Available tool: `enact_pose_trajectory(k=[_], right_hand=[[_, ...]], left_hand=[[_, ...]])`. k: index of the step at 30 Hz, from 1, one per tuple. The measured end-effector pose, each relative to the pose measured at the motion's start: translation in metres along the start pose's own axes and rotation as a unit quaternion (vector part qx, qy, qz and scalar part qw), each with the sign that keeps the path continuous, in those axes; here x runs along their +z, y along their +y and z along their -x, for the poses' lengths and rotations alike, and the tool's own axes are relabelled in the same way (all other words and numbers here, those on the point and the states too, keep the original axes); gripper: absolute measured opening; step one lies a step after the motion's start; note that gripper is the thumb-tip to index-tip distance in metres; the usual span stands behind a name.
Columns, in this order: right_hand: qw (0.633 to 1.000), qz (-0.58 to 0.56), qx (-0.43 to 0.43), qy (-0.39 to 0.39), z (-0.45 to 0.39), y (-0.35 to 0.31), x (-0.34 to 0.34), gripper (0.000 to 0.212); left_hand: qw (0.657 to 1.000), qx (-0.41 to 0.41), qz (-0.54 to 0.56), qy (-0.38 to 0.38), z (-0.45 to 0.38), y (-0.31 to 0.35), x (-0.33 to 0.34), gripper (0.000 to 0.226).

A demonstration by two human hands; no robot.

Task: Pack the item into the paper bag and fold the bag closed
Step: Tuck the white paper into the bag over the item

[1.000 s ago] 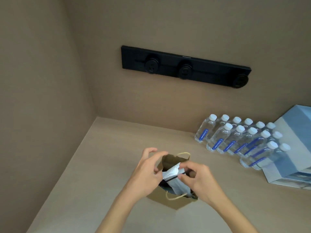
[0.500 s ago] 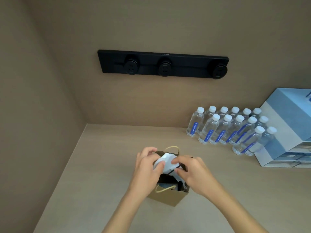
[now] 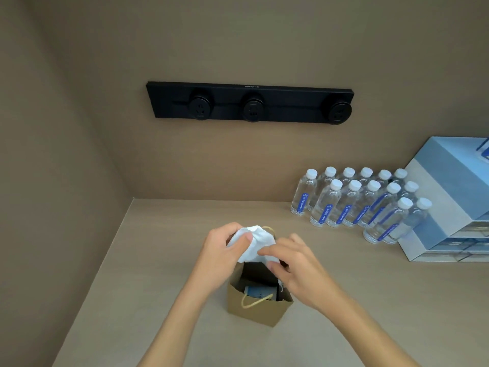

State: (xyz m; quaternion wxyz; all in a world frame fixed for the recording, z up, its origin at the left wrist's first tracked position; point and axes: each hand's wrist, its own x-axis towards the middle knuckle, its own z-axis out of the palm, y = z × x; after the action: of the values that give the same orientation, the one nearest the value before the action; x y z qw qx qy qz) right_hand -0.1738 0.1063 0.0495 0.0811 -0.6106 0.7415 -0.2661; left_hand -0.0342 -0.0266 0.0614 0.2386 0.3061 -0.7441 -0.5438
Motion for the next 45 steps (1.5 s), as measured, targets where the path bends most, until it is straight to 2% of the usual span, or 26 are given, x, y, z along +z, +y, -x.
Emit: enact_pose_trajectory(k=[3, 6, 10, 12, 16, 18, 21, 25, 29, 31, 34, 37, 38, 40, 42, 43, 45], right_hand=[[0.993, -0.099, 0.035, 0.049, 0.0, -0.008, -0.009, 0.028], [0.961, -0.235, 0.119, 0.085, 0.005, -0.015, -0.02, 0.032], [0.894, -0.4, 0.165, 0.119, 0.016, -0.025, -0.033, 0.03], [0.869, -0.444, 0.167, 0.139, 0.021, -0.031, -0.036, 0.029], [0.846, -0.484, 0.162, 0.154, 0.025, -0.042, -0.037, 0.031], [0.846, -0.481, 0.155, 0.17, 0.026, -0.047, -0.038, 0.029], [0.858, -0.446, 0.145, 0.209, 0.027, -0.054, -0.04, 0.023], [0.873, -0.407, 0.147, 0.224, 0.025, -0.056, -0.042, 0.033], [0.909, -0.319, 0.12, 0.241, 0.025, -0.059, -0.047, 0.023], [0.919, -0.293, 0.115, 0.238, 0.026, -0.057, -0.052, 0.022], [0.93, -0.304, 0.097, 0.181, 0.023, -0.059, -0.061, 0.015], [0.934, -0.303, 0.101, 0.158, 0.014, -0.057, -0.067, 0.008], [0.927, -0.318, 0.115, 0.165, 0.013, -0.053, -0.069, 0.007], [0.879, -0.434, 0.139, 0.138, 0.015, -0.042, -0.068, 0.018], [0.802, -0.571, 0.158, 0.081, 0.024, -0.033, -0.055, 0.044], [0.765, -0.618, 0.164, 0.07, 0.028, -0.033, -0.047, 0.049], [0.694, -0.691, 0.18, 0.093, 0.032, -0.035, -0.032, 0.043]], left_hand=[[0.999, -0.022, 0.034, 0.01, -0.003, 0.006, -0.007, 0.027], [0.99, -0.056, 0.114, 0.058, -0.004, 0.01, -0.013, 0.007], [0.973, -0.116, 0.129, 0.15, 0.019, 0.011, -0.013, 0.037], [0.979, -0.11, 0.121, 0.123, 0.04, 0.014, -0.011, 0.048], [0.976, -0.036, 0.212, -0.019, 0.064, 0.032, 0.0, 0.059], [0.98, -0.017, 0.198, -0.006, 0.061, 0.042, 0.006, 0.041], [0.988, 0.002, 0.141, 0.056, 0.057, 0.049, 0.008, 0.02], [0.991, 0.023, 0.097, 0.083, 0.056, 0.05, 0.008, 0.013], [0.992, 0.027, 0.069, 0.103, 0.056, 0.052, 0.009, 0.008], [0.993, 0.039, 0.022, 0.113, 0.056, 0.05, 0.007, 0.007], [0.992, 0.067, -0.067, 0.082, 0.055, 0.053, 0.005, 0.006], [0.994, 0.09, -0.052, 0.025, 0.049, 0.059, 0.008, 0.004], [0.997, 0.079, -0.012, 0.023, 0.047, 0.061, 0.01, 0.007], [0.993, 0.028, 0.109, 0.019, 0.043, 0.062, 0.014, 0.011], [0.979, -0.026, 0.203, 0.001, 0.042, 0.058, 0.019, 0.018], [0.975, -0.039, 0.22, -0.006, 0.042, 0.054, 0.021, 0.021], [0.977, -0.044, 0.206, 0.004, 0.039, 0.041, 0.023, 0.02]])
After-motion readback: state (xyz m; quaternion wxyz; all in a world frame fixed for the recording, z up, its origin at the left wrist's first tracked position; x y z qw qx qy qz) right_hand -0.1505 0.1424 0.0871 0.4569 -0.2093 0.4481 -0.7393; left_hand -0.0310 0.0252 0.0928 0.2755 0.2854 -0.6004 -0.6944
